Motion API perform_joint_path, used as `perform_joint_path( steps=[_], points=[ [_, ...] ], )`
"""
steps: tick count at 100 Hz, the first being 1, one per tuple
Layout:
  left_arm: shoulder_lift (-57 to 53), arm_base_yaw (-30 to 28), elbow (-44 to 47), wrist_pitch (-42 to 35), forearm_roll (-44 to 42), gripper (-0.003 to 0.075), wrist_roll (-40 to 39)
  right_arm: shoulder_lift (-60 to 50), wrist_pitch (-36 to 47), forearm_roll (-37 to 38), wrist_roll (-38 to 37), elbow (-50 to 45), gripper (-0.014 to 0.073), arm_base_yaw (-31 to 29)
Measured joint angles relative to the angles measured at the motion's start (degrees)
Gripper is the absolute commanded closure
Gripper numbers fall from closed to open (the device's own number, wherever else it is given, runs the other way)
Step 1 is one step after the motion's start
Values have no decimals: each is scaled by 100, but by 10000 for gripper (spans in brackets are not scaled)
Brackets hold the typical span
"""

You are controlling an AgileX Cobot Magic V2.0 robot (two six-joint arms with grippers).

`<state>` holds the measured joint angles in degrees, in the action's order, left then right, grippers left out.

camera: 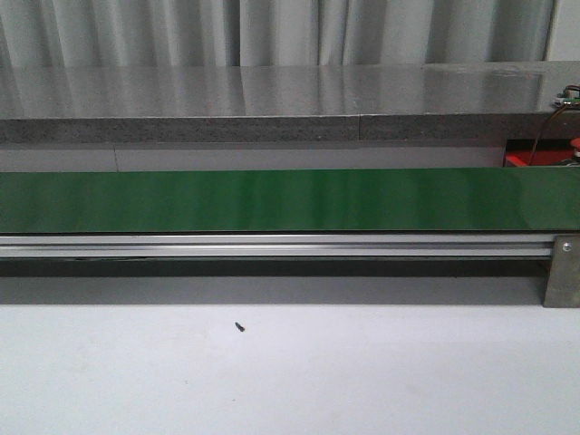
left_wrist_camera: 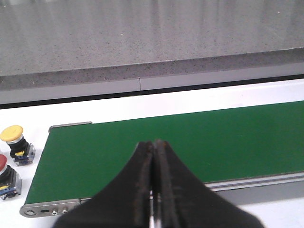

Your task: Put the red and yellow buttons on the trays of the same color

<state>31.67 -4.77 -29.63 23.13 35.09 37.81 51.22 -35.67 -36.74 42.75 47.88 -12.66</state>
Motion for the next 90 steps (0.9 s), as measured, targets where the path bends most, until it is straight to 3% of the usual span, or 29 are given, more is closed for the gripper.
perform_joint_path(
  steps=[19, 46, 58, 70, 75, 82, 90],
  points=[
    [0, 0, 0, 0, 0, 740, 0, -227, -48, 0, 10, 0, 657, 0],
    [0, 0, 0, 0, 0, 711, 0, -227, -176, 0, 9, 0, 662, 0],
    [0, 0, 0, 0, 0, 533, 0, -227, -183, 0, 9, 0, 662, 0],
    [0, 0, 0, 0, 0, 230, 0, -227, -183, 0, 9, 0, 662, 0],
    [0, 0, 0, 0, 0, 141, 0, -227, -183, 0, 9, 0, 662, 0],
    [0, 0, 0, 0, 0, 81, 0, -227, -183, 0, 9, 0, 662, 0],
    [0, 0, 0, 0, 76, 81, 0, -227, -183, 0, 9, 0, 662, 0]
  ],
)
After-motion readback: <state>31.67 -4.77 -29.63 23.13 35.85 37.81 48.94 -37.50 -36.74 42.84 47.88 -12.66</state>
